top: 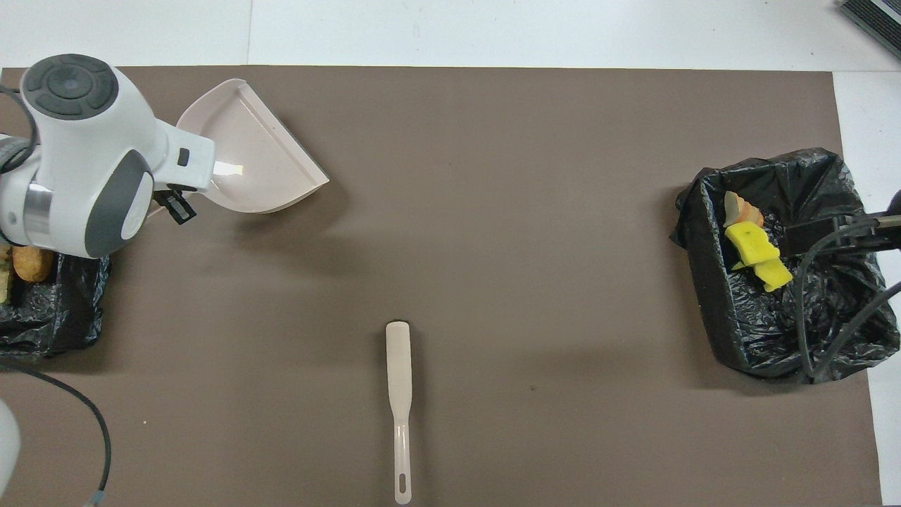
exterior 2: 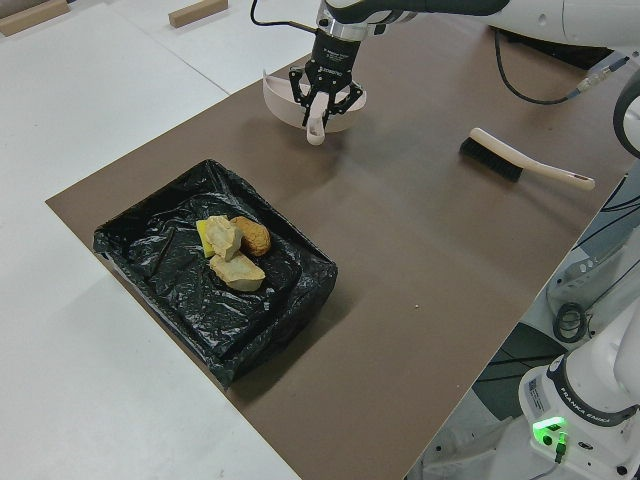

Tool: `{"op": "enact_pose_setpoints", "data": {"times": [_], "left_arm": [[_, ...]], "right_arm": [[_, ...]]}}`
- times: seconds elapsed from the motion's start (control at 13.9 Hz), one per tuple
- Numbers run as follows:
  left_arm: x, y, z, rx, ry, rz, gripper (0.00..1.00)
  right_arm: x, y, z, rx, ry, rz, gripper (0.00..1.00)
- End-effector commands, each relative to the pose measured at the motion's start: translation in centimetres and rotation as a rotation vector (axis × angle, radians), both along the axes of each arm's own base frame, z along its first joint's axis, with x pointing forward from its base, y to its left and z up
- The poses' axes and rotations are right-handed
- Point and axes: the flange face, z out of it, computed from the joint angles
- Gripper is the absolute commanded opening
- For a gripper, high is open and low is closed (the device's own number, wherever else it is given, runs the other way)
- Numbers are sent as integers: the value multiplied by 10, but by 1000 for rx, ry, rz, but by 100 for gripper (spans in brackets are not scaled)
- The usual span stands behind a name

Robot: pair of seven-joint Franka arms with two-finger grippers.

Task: Sweep and dump trash in bin
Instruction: 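Bring the empty dustpan back toward the table center with the left gripper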

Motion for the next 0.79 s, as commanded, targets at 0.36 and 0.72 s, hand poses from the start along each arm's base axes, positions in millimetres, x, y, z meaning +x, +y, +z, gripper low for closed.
{"op": "enact_pose_setpoints", "data": {"times": [0.36,0.72], "left_arm": [[-28,-128,-20,-111,-53,392,0],[-59,-199,-18,-126,-51,587,0]], "right_arm": [[-5,1,-1,14,9,-17,100],[-5,1,-1,14,9,-17,100]]}}
